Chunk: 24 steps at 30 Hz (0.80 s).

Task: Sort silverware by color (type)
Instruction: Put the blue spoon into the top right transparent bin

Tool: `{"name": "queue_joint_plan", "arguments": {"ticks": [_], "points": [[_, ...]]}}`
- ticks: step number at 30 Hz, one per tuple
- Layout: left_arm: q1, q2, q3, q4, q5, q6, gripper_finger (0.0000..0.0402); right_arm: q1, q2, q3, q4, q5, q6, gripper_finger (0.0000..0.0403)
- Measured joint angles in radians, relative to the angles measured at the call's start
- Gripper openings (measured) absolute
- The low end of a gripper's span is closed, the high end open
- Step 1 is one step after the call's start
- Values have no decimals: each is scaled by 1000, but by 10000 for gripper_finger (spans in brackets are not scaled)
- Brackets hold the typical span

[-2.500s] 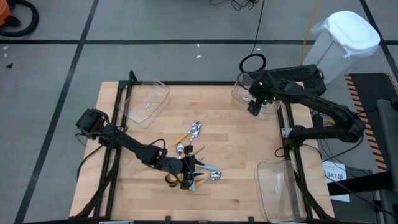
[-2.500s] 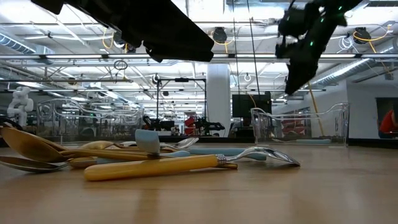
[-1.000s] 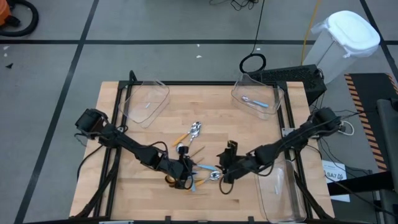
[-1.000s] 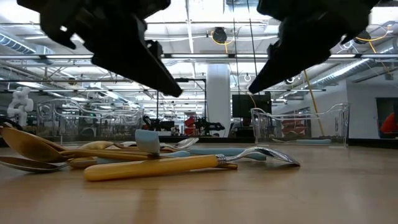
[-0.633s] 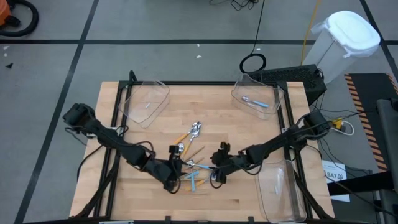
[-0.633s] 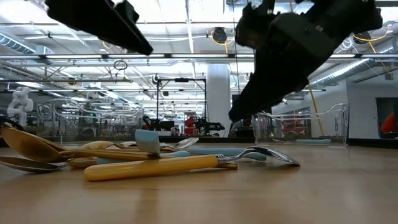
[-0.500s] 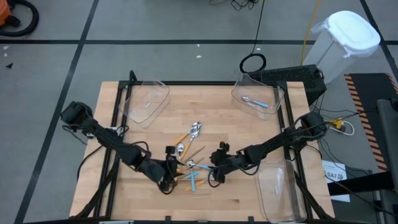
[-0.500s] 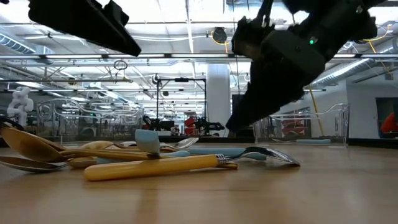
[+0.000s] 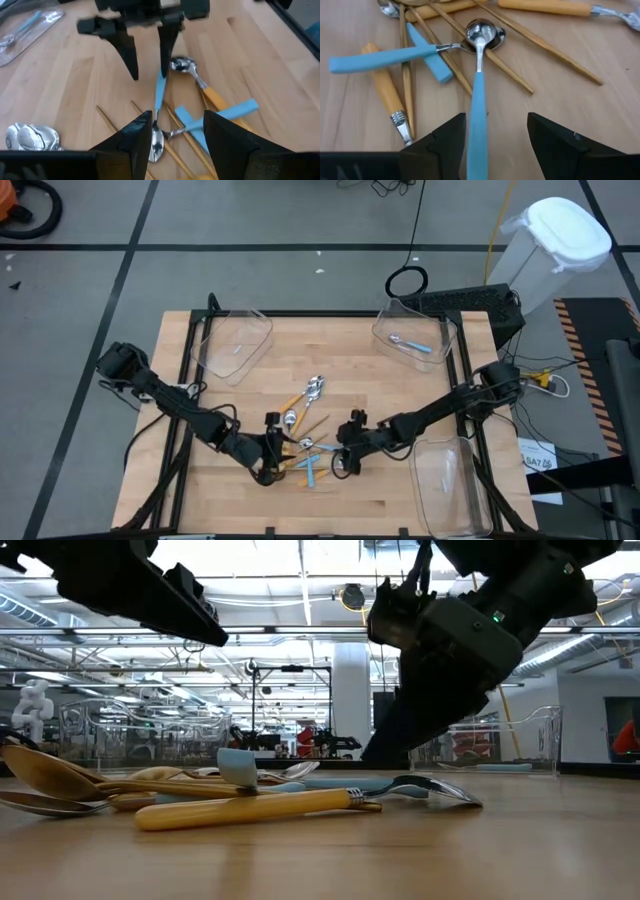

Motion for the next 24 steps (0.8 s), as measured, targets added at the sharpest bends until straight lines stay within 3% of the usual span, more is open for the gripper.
{"name": "queue_joint_plan", "arguments": {"ticks": [12, 24], "points": [[0, 0, 0, 26, 1, 2, 175, 1, 74, 1, 39, -2, -22, 194], [0, 0, 0, 33, 1, 4, 175, -1, 80, 3, 30, 3, -49, 54]]}}
